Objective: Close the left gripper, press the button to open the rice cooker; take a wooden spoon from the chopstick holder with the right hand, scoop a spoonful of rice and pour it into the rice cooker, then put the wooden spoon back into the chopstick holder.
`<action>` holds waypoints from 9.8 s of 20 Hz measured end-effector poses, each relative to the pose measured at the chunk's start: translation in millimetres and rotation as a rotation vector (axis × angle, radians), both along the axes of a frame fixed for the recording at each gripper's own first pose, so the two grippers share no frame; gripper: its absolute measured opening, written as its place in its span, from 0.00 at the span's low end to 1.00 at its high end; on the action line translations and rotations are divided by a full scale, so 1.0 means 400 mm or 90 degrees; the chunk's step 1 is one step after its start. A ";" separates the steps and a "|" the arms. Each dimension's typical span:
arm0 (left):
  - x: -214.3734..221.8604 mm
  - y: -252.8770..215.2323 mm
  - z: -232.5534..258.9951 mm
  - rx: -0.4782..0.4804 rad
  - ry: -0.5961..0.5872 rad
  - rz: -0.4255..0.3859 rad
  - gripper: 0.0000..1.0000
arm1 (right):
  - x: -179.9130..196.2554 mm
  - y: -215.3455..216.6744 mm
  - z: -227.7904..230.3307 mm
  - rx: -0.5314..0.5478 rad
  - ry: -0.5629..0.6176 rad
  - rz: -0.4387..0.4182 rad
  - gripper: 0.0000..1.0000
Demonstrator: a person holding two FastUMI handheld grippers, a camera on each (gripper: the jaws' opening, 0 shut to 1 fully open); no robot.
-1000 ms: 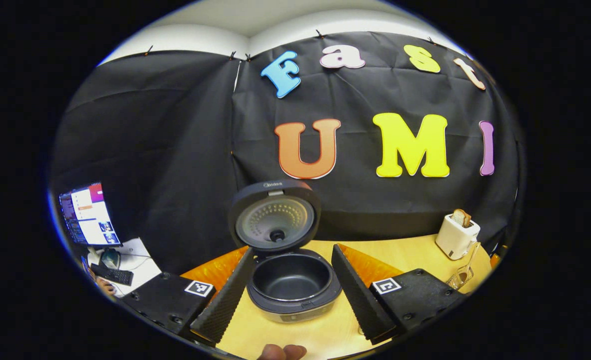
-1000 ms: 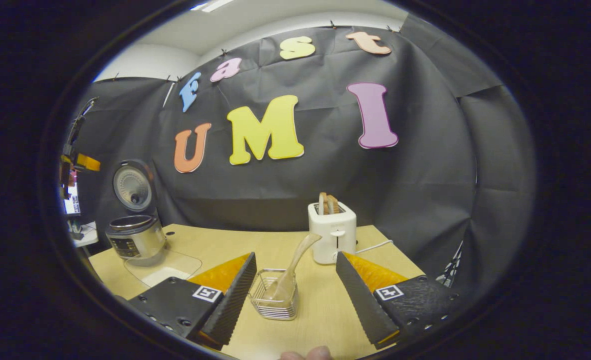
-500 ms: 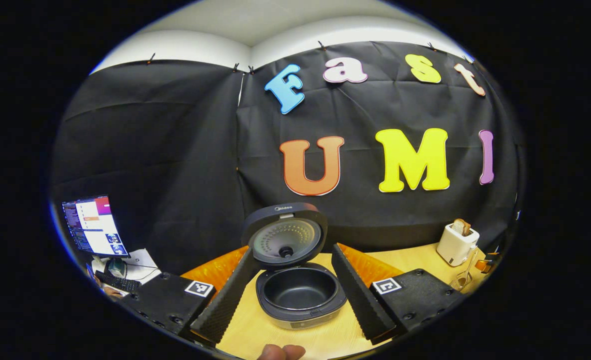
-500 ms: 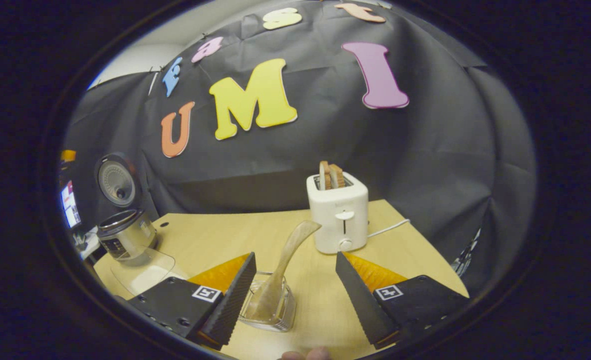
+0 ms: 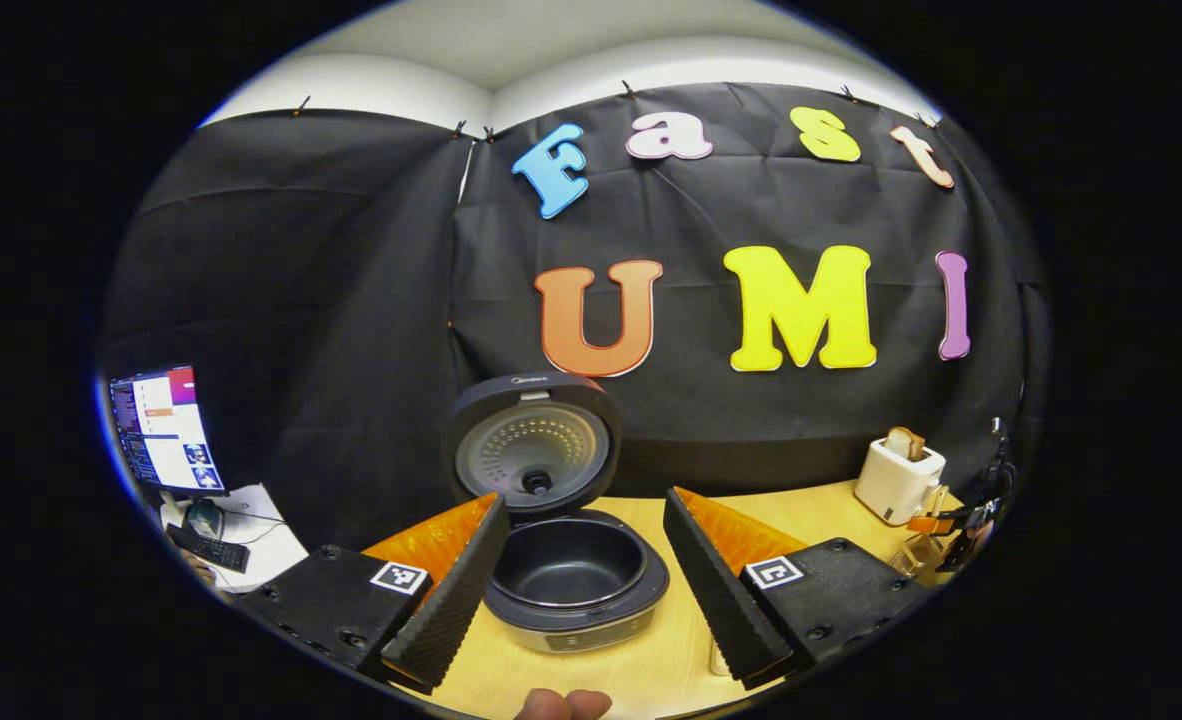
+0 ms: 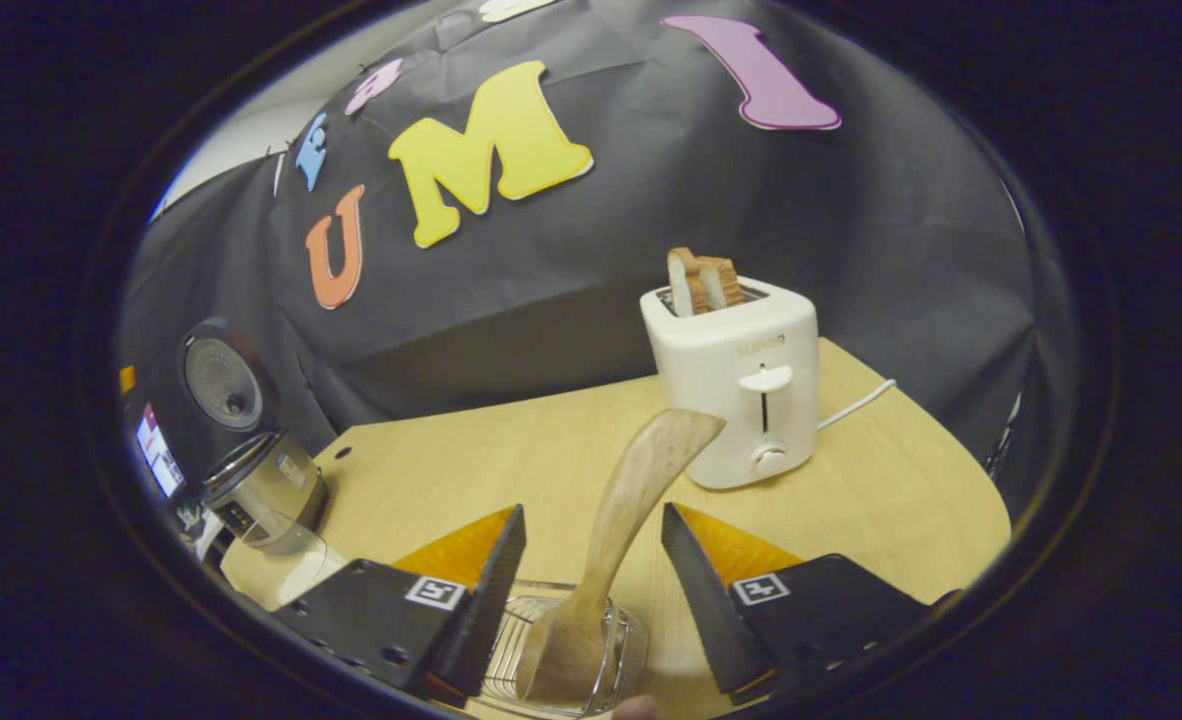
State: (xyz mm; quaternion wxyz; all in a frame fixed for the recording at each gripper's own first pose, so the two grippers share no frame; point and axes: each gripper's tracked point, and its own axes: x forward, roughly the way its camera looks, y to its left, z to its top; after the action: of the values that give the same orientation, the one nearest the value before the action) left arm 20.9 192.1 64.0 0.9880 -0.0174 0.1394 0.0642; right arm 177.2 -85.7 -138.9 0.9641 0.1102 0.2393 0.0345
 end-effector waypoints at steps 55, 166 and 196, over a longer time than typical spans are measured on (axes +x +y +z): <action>-0.085 0.110 -0.203 -0.019 -0.022 -0.024 0.99 | -0.066 0.702 0.044 -0.399 0.005 0.191 0.02; -0.383 0.333 -0.308 -0.031 -0.005 0.124 0.99 | 0.149 1.445 0.351 -0.175 -0.276 0.304 0.00; -0.361 0.220 -0.219 -0.024 -0.044 0.110 0.99 | 0.061 0.981 0.614 0.141 -0.270 0.187 0.00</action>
State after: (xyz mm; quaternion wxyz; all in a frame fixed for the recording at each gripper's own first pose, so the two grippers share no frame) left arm -123.4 280.2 -23.7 0.9825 -0.0504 0.1042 0.1458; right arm 201.5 306.7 106.5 0.9593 0.1696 0.0403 0.2221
